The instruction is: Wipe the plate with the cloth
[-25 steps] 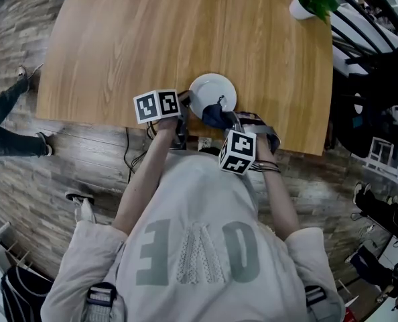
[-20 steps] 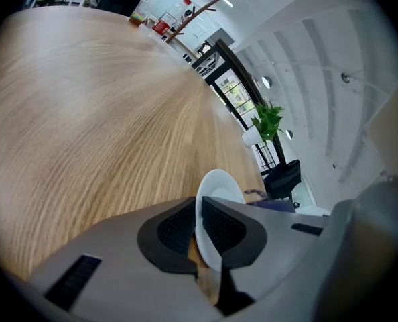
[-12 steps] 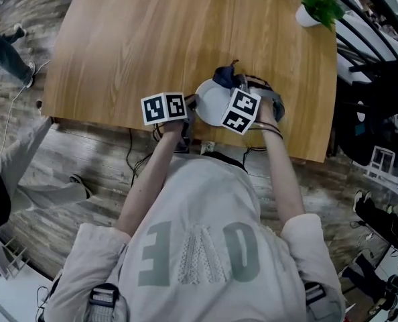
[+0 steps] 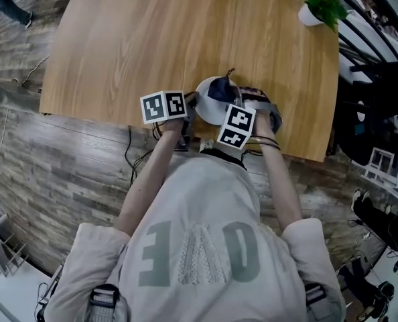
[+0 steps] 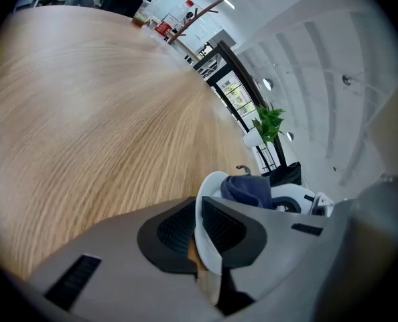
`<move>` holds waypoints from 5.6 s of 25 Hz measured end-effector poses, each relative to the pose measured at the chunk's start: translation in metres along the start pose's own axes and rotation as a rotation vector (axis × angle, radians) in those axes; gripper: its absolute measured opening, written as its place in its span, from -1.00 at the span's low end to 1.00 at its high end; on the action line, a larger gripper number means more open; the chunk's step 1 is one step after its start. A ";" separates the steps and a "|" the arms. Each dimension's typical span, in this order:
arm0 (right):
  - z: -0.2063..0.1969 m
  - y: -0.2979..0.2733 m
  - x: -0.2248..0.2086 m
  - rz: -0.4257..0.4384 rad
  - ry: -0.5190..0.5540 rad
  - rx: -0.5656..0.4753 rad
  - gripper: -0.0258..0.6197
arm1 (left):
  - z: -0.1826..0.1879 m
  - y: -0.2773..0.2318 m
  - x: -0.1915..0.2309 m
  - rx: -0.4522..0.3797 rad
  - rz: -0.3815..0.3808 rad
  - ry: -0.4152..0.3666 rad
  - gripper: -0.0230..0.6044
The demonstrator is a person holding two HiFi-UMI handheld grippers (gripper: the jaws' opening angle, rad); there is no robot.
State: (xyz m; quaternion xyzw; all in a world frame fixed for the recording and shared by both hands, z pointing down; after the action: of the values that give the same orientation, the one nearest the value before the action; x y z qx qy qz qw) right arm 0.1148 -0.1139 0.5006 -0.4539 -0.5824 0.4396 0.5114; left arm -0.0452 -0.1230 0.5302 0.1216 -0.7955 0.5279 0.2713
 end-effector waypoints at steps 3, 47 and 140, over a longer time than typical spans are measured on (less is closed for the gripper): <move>0.006 0.004 0.023 0.060 0.023 -0.021 -0.74 | 0.000 0.001 0.000 -0.001 0.003 -0.001 -0.81; 0.050 0.006 0.030 0.156 0.078 -0.091 -0.74 | 0.000 0.002 0.001 0.024 -0.025 0.026 -0.81; -0.040 0.232 -0.046 -0.626 -0.770 -1.104 -0.75 | 0.119 0.219 -0.203 -1.087 -0.141 -0.852 -0.90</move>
State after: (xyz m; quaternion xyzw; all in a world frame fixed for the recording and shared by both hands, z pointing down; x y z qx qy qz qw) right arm 0.1755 -0.1108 0.2683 -0.2713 -0.9589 0.0444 0.0699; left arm -0.0188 -0.1590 0.2121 0.2168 -0.9745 -0.0582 -0.0087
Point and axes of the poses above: the fingertips, and each gripper's own axes: y backward along the fingers, x to its left, z out of its top, the point moved 9 cm from there along y, backward along the fingers, and after that the axes turned 13 degrees about z, right-handed, at the moved point
